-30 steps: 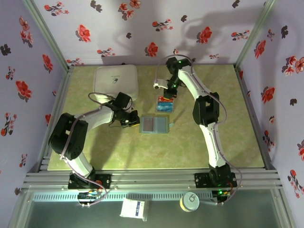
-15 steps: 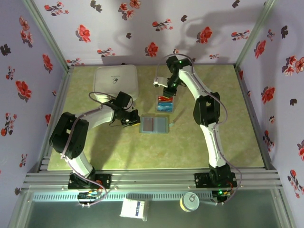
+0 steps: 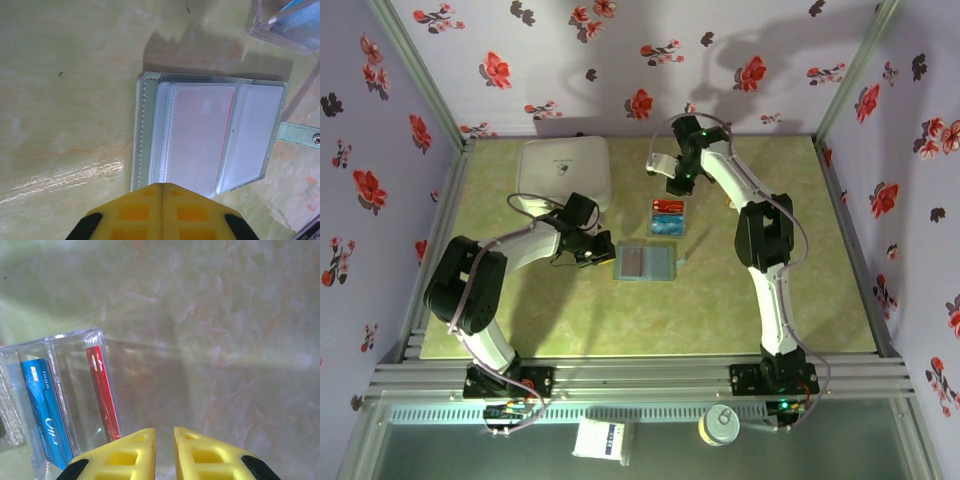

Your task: Take the credit cards out of the card holder

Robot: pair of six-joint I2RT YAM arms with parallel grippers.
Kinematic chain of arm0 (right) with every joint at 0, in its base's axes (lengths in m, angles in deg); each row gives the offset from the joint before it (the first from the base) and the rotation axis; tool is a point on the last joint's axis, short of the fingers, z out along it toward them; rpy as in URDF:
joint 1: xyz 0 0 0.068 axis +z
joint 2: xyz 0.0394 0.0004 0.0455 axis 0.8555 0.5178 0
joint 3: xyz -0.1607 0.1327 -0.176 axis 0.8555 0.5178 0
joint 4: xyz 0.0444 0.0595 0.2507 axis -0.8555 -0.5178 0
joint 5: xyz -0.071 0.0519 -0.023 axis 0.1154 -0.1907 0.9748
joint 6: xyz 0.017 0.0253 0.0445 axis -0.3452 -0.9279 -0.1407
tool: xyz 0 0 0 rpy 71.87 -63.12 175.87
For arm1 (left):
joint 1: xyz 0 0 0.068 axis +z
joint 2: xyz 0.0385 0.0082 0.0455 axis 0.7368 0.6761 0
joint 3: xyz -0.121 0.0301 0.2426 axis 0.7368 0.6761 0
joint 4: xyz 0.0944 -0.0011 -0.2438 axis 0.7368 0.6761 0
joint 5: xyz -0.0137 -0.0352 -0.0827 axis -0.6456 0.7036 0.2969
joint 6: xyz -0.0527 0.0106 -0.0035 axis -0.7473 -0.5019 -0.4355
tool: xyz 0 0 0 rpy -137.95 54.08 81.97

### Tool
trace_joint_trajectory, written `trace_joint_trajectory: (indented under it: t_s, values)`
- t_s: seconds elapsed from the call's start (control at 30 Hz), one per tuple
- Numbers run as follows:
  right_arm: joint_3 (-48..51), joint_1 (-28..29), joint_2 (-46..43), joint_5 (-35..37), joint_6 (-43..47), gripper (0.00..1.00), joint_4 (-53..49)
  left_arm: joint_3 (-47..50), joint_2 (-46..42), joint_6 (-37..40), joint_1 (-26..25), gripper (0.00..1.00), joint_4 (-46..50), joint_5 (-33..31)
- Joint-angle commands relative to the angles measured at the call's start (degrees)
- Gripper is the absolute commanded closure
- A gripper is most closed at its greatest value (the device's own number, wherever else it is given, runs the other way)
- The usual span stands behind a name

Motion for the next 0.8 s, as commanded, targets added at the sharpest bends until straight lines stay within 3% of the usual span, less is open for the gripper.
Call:
trace_joint_trajectory:
  t_s: [0.0,0.5,0.77]
  values:
    - [2.06,0.61,-1.71,1.91,-1.75,0.8,2.74,0.53,-1.03,-0.54,0.27,1.0,-0.01,0.52]
    - [5.6,1.69,-3.14,3.76,-1.66,0.76,3.13,0.87,-1.1,-0.79,0.16,1.0,-0.42,0.63]
    - [10.18,1.86,-9.83,5.53,-7.26,0.75,9.12,1.41,-1.58,-1.01,0.01,1.0,-1.51,0.7]
